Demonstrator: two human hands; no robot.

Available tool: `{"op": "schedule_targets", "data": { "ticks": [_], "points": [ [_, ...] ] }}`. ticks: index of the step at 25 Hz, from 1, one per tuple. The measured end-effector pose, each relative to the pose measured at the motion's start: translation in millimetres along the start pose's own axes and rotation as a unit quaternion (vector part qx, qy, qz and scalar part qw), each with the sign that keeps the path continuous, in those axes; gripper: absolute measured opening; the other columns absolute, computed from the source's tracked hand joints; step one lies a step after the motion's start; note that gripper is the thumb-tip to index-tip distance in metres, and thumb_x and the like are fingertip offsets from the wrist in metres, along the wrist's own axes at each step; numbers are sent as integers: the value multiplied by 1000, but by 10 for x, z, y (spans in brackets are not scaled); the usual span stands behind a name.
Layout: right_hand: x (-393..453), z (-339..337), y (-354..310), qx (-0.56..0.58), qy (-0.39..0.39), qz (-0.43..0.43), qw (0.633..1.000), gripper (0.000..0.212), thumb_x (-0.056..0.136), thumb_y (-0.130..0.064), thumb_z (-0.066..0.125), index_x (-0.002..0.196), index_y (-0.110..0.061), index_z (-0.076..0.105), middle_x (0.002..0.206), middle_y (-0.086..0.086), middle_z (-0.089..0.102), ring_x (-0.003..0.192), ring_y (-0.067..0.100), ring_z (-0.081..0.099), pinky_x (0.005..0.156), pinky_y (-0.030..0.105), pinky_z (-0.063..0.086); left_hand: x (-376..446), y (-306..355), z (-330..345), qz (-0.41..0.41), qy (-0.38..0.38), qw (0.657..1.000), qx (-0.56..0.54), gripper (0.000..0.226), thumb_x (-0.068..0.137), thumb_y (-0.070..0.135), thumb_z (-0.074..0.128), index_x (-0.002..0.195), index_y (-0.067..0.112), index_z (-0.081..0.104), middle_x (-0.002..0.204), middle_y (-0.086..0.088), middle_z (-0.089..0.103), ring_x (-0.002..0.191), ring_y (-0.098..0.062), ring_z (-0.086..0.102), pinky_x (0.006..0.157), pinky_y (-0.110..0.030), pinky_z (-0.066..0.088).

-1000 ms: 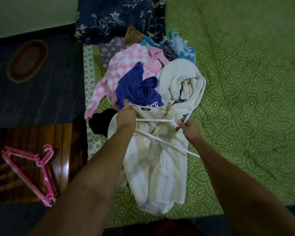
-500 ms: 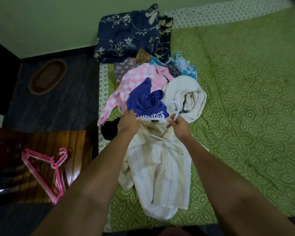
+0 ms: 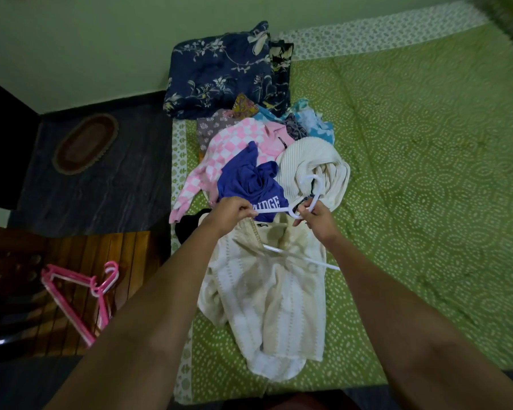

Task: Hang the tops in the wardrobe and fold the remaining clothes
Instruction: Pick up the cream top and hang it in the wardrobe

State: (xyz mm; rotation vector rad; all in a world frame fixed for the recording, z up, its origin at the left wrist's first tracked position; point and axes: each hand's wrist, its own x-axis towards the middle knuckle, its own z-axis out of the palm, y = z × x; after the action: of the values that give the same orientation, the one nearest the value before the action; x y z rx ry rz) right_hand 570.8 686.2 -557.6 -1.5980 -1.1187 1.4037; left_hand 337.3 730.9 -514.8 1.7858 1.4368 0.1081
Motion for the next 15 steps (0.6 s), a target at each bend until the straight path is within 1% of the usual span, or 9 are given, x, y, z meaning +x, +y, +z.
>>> {"op": "schedule_targets", "data": {
  "ticks": [1, 3, 4, 6, 9, 12, 13, 14, 15],
  "points": [
    [-11, -30, -98, 0, -9, -9, 1000, 15, 99, -10, 47, 85, -5, 50, 69, 15, 62, 53, 1, 59, 56, 12, 38, -27, 51, -80, 10, 2, 1000, -8, 17, 86, 27, 69, 91, 11, 73, 79, -8, 68, 73, -29, 60, 65, -40, 45],
    [-32, -92, -304, -10, -18, -36, 999, 11, 99, -5, 46, 91, 1, 50, 66, 13, 60, 47, -1, 56, 48, 10, 38, -86, 133, -296, 13, -25, 999, 20, 24, 80, 25, 76, 99, 12, 74, 80, -1, 67, 74, -19, 60, 64, -30, 44],
    [-45, -120, -380, -19, -17, -49, 998, 10, 98, -4, 46, 91, 2, 50, 64, 9, 61, 48, 1, 57, 48, 11, 38, -128, 152, -402, 9, -39, 998, 57, 23, 79, 26, 77, 95, 12, 74, 77, 0, 64, 73, -16, 57, 63, -26, 40],
    [-109, -157, -510, -30, -13, -64, 997, 12, 98, -7, 49, 88, -1, 51, 69, 9, 61, 53, 5, 61, 55, 15, 42, -239, 194, -563, -4, -39, 996, 83, 21, 81, 30, 74, 82, 9, 72, 72, -6, 63, 69, -16, 54, 62, -27, 36],
    [-271, -162, -733, -33, -2, -97, 995, 15, 98, -11, 49, 88, -1, 51, 75, 16, 57, 59, 11, 65, 65, 25, 45, -430, 478, -670, 34, 2, 999, 37, 20, 86, 28, 69, 90, 8, 74, 72, -4, 65, 63, -11, 52, 59, -24, 36],
    [-529, -78, -1132, -19, -2, -120, 993, 10, 98, -7, 47, 92, 0, 51, 77, 20, 58, 52, 1, 59, 60, 18, 44, -604, 921, -765, 90, 12, 995, 43, 19, 89, 26, 66, 91, 8, 73, 71, -1, 63, 62, -10, 50, 58, -22, 35],
    [-625, -17, -1279, -22, -3, -125, 992, 10, 99, -10, 48, 95, -1, 51, 79, 16, 59, 57, 0, 59, 64, 20, 46, -659, 1049, -811, 105, 15, 992, 62, 21, 90, 25, 65, 89, 6, 72, 72, -5, 64, 62, -12, 49, 57, -21, 34],
    [-700, 52, -1399, -38, 13, -135, 990, 13, 98, -16, 51, 102, -4, 51, 84, 6, 59, 69, 6, 61, 72, 28, 47, -710, 1166, -867, 122, 20, 989, 78, 24, 91, 25, 64, 87, 3, 71, 74, -10, 64, 64, -14, 49, 57, -23, 33],
    [-763, 128, -1500, -71, 64, -151, 984, 22, 97, -25, 53, 112, -10, 50, 91, -1, 57, 86, 14, 59, 83, 38, 46, -753, 1265, -937, 138, 32, 986, 84, 26, 92, 25, 62, 84, 1, 69, 74, -14, 63, 65, -16, 49, 58, -25, 33]
  ]
}}
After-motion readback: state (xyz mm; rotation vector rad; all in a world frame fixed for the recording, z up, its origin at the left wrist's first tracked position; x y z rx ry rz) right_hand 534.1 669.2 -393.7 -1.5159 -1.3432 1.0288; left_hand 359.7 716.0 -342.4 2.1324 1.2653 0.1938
